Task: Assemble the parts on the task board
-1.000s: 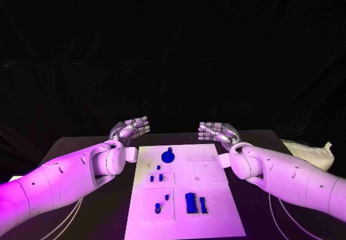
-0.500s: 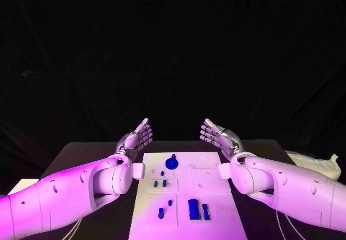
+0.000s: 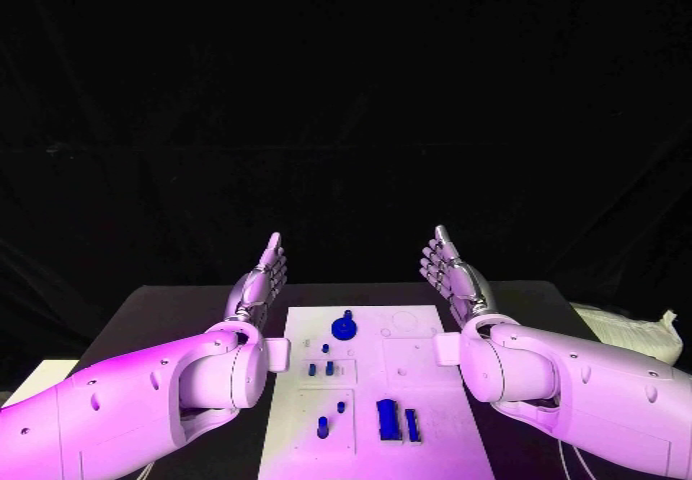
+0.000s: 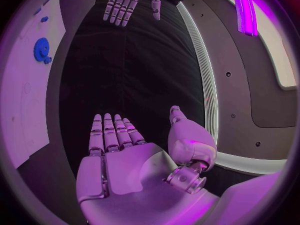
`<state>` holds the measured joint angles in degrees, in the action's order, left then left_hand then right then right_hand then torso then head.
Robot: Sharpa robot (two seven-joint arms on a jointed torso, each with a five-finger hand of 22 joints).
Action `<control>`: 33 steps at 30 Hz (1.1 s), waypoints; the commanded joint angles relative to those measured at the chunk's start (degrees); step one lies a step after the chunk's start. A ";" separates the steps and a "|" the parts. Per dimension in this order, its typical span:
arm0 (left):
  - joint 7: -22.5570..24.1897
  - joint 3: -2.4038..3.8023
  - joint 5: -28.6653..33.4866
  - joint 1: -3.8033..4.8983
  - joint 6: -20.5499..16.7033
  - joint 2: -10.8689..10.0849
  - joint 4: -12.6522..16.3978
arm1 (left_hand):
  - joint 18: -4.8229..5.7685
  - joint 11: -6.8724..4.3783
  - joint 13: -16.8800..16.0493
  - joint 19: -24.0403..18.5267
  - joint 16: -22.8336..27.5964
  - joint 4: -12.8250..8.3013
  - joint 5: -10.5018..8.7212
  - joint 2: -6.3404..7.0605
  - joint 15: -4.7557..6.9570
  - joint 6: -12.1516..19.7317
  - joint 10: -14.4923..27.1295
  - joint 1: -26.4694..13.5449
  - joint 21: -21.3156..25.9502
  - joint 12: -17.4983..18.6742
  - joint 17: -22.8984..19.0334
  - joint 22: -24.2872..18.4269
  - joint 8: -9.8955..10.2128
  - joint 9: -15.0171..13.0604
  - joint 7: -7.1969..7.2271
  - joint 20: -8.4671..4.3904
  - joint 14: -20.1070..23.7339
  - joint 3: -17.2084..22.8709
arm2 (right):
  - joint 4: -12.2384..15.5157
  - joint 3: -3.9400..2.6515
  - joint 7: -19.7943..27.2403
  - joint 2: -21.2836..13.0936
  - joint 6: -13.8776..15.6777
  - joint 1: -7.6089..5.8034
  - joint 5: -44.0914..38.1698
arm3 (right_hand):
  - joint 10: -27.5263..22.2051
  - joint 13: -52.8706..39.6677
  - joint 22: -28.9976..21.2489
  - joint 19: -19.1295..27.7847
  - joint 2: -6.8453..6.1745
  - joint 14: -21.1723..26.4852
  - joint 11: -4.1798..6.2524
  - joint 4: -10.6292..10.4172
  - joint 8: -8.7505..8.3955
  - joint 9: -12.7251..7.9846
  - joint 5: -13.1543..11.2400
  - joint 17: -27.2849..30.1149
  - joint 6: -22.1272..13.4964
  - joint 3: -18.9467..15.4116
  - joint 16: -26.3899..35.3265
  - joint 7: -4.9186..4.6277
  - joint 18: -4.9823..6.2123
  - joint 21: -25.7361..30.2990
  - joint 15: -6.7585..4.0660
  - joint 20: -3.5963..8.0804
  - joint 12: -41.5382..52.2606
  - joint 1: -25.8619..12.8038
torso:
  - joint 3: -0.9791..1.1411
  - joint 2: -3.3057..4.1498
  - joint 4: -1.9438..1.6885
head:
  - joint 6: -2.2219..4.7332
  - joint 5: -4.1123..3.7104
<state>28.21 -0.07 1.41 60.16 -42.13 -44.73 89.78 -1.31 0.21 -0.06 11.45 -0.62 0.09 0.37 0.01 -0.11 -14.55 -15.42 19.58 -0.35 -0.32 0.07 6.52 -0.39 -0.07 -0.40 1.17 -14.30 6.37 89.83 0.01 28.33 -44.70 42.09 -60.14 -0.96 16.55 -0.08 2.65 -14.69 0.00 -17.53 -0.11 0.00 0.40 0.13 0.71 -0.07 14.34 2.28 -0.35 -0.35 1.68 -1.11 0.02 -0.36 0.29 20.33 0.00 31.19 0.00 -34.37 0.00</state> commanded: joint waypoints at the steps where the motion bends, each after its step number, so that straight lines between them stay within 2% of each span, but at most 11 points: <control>1: 1.58 0.07 -1.41 0.00 -1.99 0.04 0.18 | 1.31 -0.21 0.06 -3.79 0.62 -0.09 -0.37 -0.01 0.11 4.78 5.06 -6.41 0.35 0.32 -0.07 -2.12 0.39 0.07 0.40 -1.17 4.70 -2.08 | 0.13 -0.01 1.47 0.01 2.02 -0.02 0.96 | -5.42 0.08 -2.65 4.83 0.00 5.76 0.11 0.00 -0.40 -0.13 -0.71 0.07 -4.70 -2.28 0.35 0.35 -1.68 1.11 -0.02 0.36 -0.29 -6.68 | 0.00 -0.01 0.00 | -0.01 0.00; 3: 1.58 0.07 -1.41 0.00 -1.99 0.04 0.18 | 1.31 -0.21 0.06 -4.29 0.62 -0.09 -0.37 -0.01 0.11 5.52 5.84 -7.40 0.35 0.32 -0.07 -2.46 0.39 0.07 0.40 -1.17 5.42 -6.37 | 0.13 -0.01 1.47 0.01 2.02 -0.02 0.96 | -6.30 0.08 -2.65 5.58 0.00 6.66 0.11 0.00 -0.40 -0.13 -0.71 0.07 -5.45 -2.28 0.35 0.35 -1.68 1.11 -0.02 0.36 -0.29 -7.71 | 0.00 -0.01 0.00 | -0.01 0.00; 4: 1.58 0.07 -1.41 0.00 -1.99 0.04 0.18 | 1.31 -0.21 0.06 -4.62 0.62 -0.09 -0.37 -0.01 0.11 5.86 6.21 -7.87 0.35 0.32 -0.07 -6.52 0.39 0.07 0.40 -1.17 5.76 -6.37 | 0.13 -0.01 1.47 0.01 2.02 -0.02 0.96 | -6.68 0.08 -2.65 5.92 0.00 7.08 0.11 0.00 -0.40 -0.13 -0.71 0.07 -5.79 -2.28 0.35 0.35 -1.68 1.11 -0.02 0.36 -0.29 -8.20 | 0.00 -0.01 0.00 | -0.01 0.00; 17: 1.58 0.07 -1.41 0.00 -1.99 0.04 0.18 | 1.31 -0.21 0.06 -7.25 0.62 -0.09 -0.37 -0.01 0.11 9.42 10.01 -12.66 0.35 0.32 -0.07 -6.52 0.39 0.07 0.40 -1.17 9.21 -6.37 | 0.13 -0.01 1.47 0.01 2.02 -0.02 0.96 | -10.75 0.08 -2.65 9.46 0.00 11.38 0.11 0.00 -0.40 -0.13 -0.71 0.07 -9.19 -2.28 0.35 0.35 -1.68 1.11 -0.02 0.36 -0.29 -13.20 | 0.00 -0.01 0.00 | -0.01 0.00; 19: 1.58 0.07 -1.41 0.00 -1.99 0.04 0.18 | 1.31 -0.21 0.06 -11.45 0.62 -0.09 -0.37 -0.01 0.11 9.79 10.40 -13.05 0.35 0.32 -0.07 -6.52 0.39 0.07 0.40 -1.17 9.56 -6.37 | 0.13 -0.01 1.47 0.01 2.02 -0.02 0.96 | -11.27 0.08 -2.65 9.88 0.00 11.95 0.11 0.00 -0.40 -0.13 -0.71 0.07 -9.68 -2.28 0.35 0.35 -1.68 1.11 -0.02 0.36 -0.29 -13.71 | 0.00 -0.01 0.00 | -0.01 0.00; 20: 1.58 0.07 -1.41 0.00 -1.99 0.04 0.18 | 1.31 -0.21 0.06 -11.45 0.62 -0.09 -0.37 -0.01 0.11 9.98 10.57 -13.43 0.35 0.32 -0.07 -6.52 0.39 0.07 0.40 -1.17 9.72 -6.37 | 0.13 -0.01 1.47 0.01 2.02 -0.02 0.96 | -12.26 0.08 -2.65 14.69 0.00 13.03 0.11 0.00 -0.40 -0.13 -0.71 0.07 -14.34 -2.28 0.35 0.35 -1.68 1.11 -0.02 0.36 -0.29 -15.00 | 0.00 -0.01 0.00 | -0.01 0.00; 22: 1.58 0.07 -1.41 0.00 -1.99 0.04 0.18 | 1.31 -0.21 0.06 -11.45 0.62 -0.09 -0.37 -0.01 0.11 10.33 10.88 -13.86 0.35 0.32 -0.07 -6.52 0.39 0.07 0.40 -1.17 10.05 -6.37 | 0.13 -0.01 1.47 0.01 2.02 -0.02 0.96 | -16.55 0.08 -2.65 14.69 0.00 17.53 0.11 0.00 -0.40 -0.13 -0.71 0.07 -14.34 -2.28 0.35 0.35 -1.68 1.11 -0.02 0.36 -0.29 -20.33 | 0.00 -0.01 0.00 | -0.01 0.00; 24: 1.58 0.07 -1.41 0.00 -1.99 0.04 0.18 | 1.31 -0.21 0.06 -11.45 0.62 -0.09 -0.37 -0.01 0.11 10.48 11.20 -14.17 0.35 0.32 -0.07 -6.52 0.39 0.07 0.40 -1.17 14.30 -6.37 | 0.13 -0.01 1.47 0.01 2.02 -0.02 0.96 | -16.55 0.08 -2.65 14.69 0.00 17.53 0.11 0.00 -0.40 -0.13 -0.71 0.07 -14.34 -2.28 0.35 0.35 -1.68 1.11 -0.02 0.36 -0.29 -20.33 | 0.00 -0.01 0.00 | -0.01 0.00; 25: 1.58 0.07 -1.41 0.00 -1.99 0.04 0.18 | 1.31 -0.21 0.06 -11.45 0.62 -0.09 -0.37 -0.01 0.11 14.55 15.42 -15.08 0.35 0.32 -0.07 -6.52 0.39 0.07 0.40 -1.17 14.30 -6.37 | 0.13 -0.01 1.47 0.01 2.02 -0.02 0.96 | -16.55 0.08 -2.65 14.69 0.00 17.53 0.11 0.00 -0.40 -0.13 -0.71 0.07 -14.34 -2.28 0.35 0.35 -1.68 1.11 -0.02 0.36 -0.29 -20.33 | 0.00 -0.01 0.00 | -0.01 0.00; 26: 1.58 0.07 -1.41 0.00 -1.99 0.04 0.18 | 1.31 -0.21 0.06 -11.45 0.62 -0.09 -0.37 -0.01 0.11 14.55 15.42 -19.58 0.35 0.32 -0.07 -6.52 0.39 0.07 0.40 -1.17 14.30 -6.37 | 0.13 -0.01 1.47 0.01 2.02 -0.02 0.96 | -16.55 0.08 -2.65 14.69 0.00 17.53 0.11 0.00 -0.40 -0.13 -0.71 0.07 -14.34 -2.28 0.35 0.35 -1.68 1.11 -0.02 0.36 -0.29 -20.33 | 0.00 -0.01 0.00 | -0.01 0.00; 33: 1.58 0.07 -1.41 0.00 -1.99 0.04 0.18 | 1.31 -0.21 0.06 -11.45 0.62 -0.09 -0.37 -0.01 0.11 14.55 15.42 -19.58 0.35 0.32 -0.07 -6.52 0.39 0.07 0.40 -1.17 14.30 -6.37 | 0.13 -0.01 1.47 0.01 2.02 -0.02 0.96 | -16.55 0.08 -2.65 14.69 0.00 17.53 0.11 0.00 -0.40 -0.13 -0.71 0.07 -14.34 -2.28 0.35 0.35 -1.68 1.11 -0.02 0.36 -0.29 -20.33 | 0.00 -0.01 0.00 | -0.01 0.00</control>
<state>28.77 -0.06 0.62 60.15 -43.97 -44.73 89.82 -0.41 -0.01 -0.09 0.20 -0.38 -0.01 0.38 0.00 -0.01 -0.29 -0.31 0.44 -0.36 -0.33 0.09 0.05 -0.39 -0.09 0.02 -0.01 -0.31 0.15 89.87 0.01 28.94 -44.71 44.29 -60.15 0.33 0.30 -0.05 0.05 -0.27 0.01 -0.29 0.01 0.08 0.19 0.09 0.30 -0.06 0.20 0.32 -0.35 0.01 0.80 -0.19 -0.01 -0.01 0.29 0.30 0.00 31.18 0.00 -34.37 0.00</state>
